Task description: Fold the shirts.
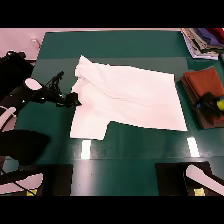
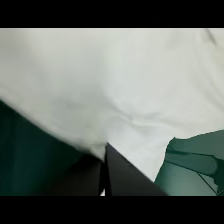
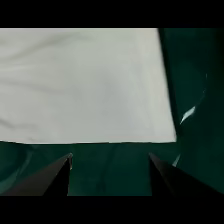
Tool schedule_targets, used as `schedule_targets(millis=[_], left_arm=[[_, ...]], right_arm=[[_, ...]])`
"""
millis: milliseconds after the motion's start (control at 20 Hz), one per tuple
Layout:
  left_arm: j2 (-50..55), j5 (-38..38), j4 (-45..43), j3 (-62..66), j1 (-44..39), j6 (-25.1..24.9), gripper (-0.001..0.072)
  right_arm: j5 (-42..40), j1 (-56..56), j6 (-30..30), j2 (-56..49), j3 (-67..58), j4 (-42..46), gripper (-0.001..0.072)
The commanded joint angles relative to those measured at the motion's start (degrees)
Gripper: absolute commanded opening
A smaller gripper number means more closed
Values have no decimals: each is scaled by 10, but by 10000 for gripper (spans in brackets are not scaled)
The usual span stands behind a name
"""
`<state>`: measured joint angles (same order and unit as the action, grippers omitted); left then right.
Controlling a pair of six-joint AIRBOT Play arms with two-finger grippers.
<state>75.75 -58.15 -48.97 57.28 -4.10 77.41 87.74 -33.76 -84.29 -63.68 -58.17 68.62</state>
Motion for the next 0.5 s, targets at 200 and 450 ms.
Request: schedule_targets(millis=[200,450], left_arm=[[-6,-13,-1,32,0,-13,23],[-6,-21,-1,32,0,-13,24]], right_arm=[[-106,-141,24,8,243,-83,431],[-194,-69,26,-28,278,-147,428]])
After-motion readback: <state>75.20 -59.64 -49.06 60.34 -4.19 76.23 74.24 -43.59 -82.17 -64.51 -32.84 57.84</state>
